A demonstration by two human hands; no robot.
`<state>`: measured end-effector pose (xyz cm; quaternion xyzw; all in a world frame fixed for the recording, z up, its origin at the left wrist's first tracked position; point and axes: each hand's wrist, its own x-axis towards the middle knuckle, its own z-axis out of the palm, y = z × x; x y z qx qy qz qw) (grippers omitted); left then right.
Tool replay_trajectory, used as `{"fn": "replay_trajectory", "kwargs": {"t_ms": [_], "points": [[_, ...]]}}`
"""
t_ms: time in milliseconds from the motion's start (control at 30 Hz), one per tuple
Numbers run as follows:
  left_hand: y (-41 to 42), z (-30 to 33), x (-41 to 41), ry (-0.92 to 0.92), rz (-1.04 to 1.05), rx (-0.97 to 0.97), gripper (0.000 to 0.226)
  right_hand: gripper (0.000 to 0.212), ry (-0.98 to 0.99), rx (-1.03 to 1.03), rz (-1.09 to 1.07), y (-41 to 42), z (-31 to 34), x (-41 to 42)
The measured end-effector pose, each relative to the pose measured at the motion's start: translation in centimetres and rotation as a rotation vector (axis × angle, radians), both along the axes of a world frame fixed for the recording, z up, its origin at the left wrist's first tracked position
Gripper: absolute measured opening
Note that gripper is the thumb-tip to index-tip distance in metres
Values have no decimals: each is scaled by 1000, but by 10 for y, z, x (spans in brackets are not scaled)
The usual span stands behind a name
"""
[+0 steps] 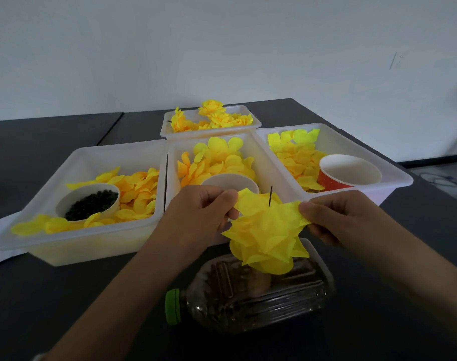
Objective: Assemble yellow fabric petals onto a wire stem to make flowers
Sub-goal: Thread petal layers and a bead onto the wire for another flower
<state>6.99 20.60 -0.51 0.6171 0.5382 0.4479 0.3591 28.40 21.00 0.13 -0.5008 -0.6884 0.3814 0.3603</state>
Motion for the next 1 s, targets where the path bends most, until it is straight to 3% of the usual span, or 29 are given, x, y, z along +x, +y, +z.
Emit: {"fn": "replay_trajectory", "kwargs": {"t_ms": [533, 733, 867, 1000], "points": [[-10, -22, -7, 475, 102, 143, 38, 43, -205, 86, -72, -20, -26, -1], [-14, -31, -3, 659, 184, 238, 40, 42, -191, 136, -89, -26, -37, -5], [-15, -32, -2, 645, 189, 241, 41, 42, -171, 124, -97, -26, -36, -6], [-19, -25, -3, 486, 239, 255, 28, 44, -87, 113, -118, -26, -33, -5]]}}
